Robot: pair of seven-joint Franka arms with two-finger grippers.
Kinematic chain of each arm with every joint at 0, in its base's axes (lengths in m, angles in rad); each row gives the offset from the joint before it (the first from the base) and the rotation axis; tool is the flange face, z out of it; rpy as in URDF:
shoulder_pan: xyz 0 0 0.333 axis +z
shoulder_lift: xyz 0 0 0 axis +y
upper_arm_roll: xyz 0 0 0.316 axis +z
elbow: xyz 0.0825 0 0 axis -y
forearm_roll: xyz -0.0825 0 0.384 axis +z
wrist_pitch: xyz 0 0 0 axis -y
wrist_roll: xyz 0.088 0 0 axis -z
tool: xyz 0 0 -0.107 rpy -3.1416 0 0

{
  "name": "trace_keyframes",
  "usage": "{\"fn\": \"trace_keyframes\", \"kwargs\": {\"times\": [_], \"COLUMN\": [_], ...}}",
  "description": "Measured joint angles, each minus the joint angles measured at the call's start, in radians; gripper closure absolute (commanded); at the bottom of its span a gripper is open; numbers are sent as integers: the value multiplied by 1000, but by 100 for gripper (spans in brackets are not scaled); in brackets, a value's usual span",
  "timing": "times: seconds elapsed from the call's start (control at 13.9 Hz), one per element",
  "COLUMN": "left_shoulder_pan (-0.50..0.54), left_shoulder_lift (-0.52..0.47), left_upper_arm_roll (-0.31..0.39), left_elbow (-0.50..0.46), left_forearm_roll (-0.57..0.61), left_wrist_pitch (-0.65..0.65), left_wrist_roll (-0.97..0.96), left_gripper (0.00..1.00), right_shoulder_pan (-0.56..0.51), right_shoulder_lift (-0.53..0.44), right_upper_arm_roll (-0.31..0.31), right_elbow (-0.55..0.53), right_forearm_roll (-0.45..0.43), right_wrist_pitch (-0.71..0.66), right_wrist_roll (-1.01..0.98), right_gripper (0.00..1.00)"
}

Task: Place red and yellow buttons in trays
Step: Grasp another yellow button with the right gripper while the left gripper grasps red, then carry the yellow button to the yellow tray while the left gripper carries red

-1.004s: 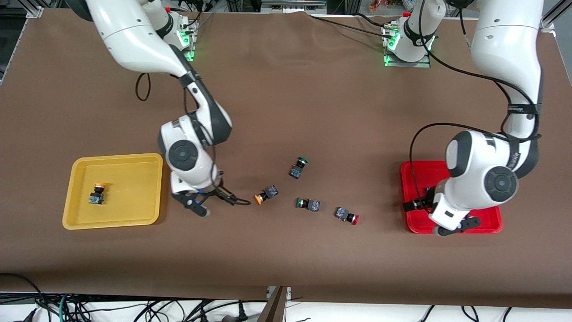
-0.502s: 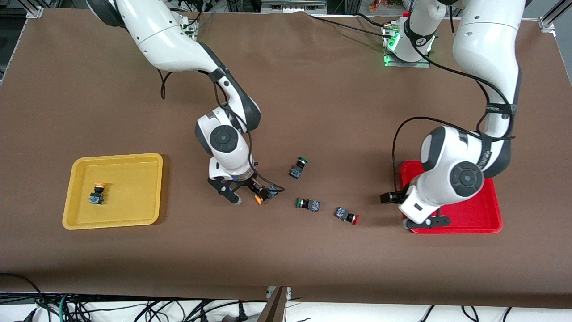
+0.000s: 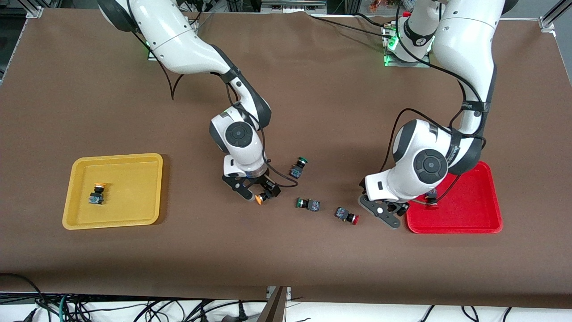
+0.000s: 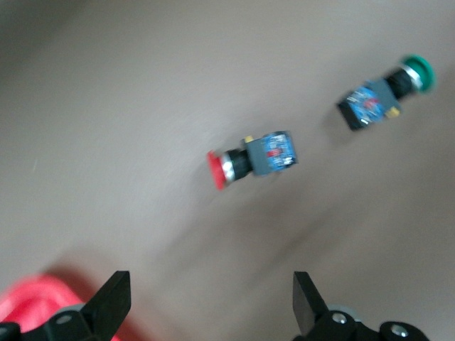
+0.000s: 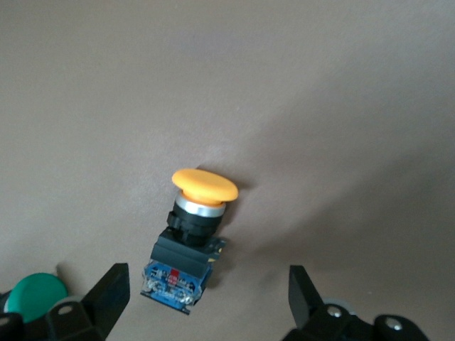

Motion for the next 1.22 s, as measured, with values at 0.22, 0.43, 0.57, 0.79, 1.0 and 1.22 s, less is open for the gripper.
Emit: {"fn": "trace_keyframes", "kwargs": {"times": [0.22,0.43,0.57,0.79,1.0,1.22], "left_shoulder_pan": [-28,-47,-60,-83,-89,-93], "left_shoulder_lift": [46,112,155,214,246,255], "left_upper_arm_roll": [0,0,0,1,5,6], "left_elbow": [0,44,98,165,187,189], "left_forearm_roll": [1,3,4,9,14,33], "left_wrist_pitch": [106,170,172,172,176,186], "left_wrist_roll": [186,296,351,421,563,679], "left_gripper": [0,0,0,1,1,1], "right_shoulder_pan": [5,5,5,5,4,-26], "right_shoulder_lift": [27,30,30,31,31,7], "right_upper_arm_roll": [-6,-14,-19,-19,-35,-54], "right_elbow": [22,32,35,38,45,72], "right_forearm_roll": [0,0,0,-2,-9,-8], "right_wrist_pitch": [3,4,4,5,2,-80], "right_wrist_roll": [3,3,4,3,-24,-142], "right_gripper": [9,54,68,80,80,80]}}
